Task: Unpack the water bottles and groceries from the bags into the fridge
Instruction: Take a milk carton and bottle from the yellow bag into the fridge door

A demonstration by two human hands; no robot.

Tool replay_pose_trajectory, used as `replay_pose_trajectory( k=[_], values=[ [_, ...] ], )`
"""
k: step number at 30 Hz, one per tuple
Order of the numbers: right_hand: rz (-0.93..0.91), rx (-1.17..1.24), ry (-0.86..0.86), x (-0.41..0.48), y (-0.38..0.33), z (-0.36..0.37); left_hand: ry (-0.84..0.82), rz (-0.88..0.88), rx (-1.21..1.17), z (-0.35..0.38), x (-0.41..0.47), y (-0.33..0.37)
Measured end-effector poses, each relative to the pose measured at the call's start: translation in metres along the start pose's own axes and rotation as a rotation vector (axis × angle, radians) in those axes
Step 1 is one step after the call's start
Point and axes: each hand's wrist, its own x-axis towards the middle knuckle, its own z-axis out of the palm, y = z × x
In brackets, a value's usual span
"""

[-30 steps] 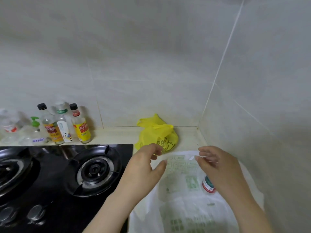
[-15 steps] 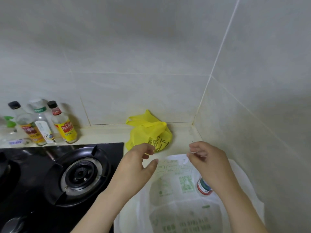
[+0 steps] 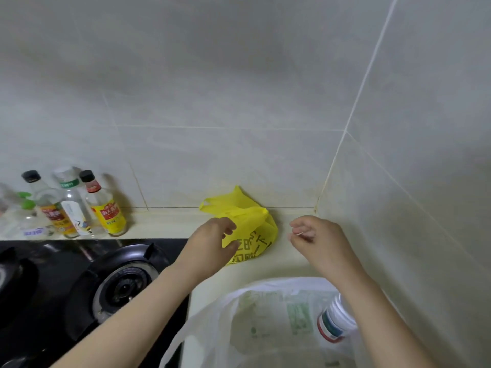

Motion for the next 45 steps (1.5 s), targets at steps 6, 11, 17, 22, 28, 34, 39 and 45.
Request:
replay_pose_trajectory(
  k=[6, 11, 17, 22, 28, 34, 39, 45],
  values=[
    [0.010, 0.001, -0.024, 0.028, 0.018, 0.006, -0.081, 0.003, 0.162, 0.028, 0.036, -0.009],
    [0.021, -0.023, -0.055, 0.049, 0.029, 0.014, -0.070, -0.022, 0.235, 0.052, 0.069, -0.010],
    [0.033, -0.056, -0.080, 0.066, 0.038, 0.020, -0.113, -0.088, 0.355, 0.076, 0.092, -0.017],
    [0.042, -0.078, -0.083, 0.073, 0.044, 0.023, -0.134, -0.111, 0.462, 0.083, 0.111, -0.019],
    [0.036, -0.101, -0.106, 0.078, 0.046, 0.025, -0.024, -0.137, 0.350, 0.084, 0.110, -0.031],
    [0.012, -0.127, -0.144, 0.086, 0.043, 0.038, 0.142, -0.190, 0.079, 0.051, 0.083, -0.047],
    [-0.020, -0.137, -0.188, 0.090, 0.034, 0.052, 0.238, -0.207, -0.045, 0.014, 0.058, -0.064],
    [-0.056, -0.150, -0.225, 0.096, 0.017, 0.074, 0.291, -0.257, -0.001, -0.009, 0.036, -0.087]
  ],
)
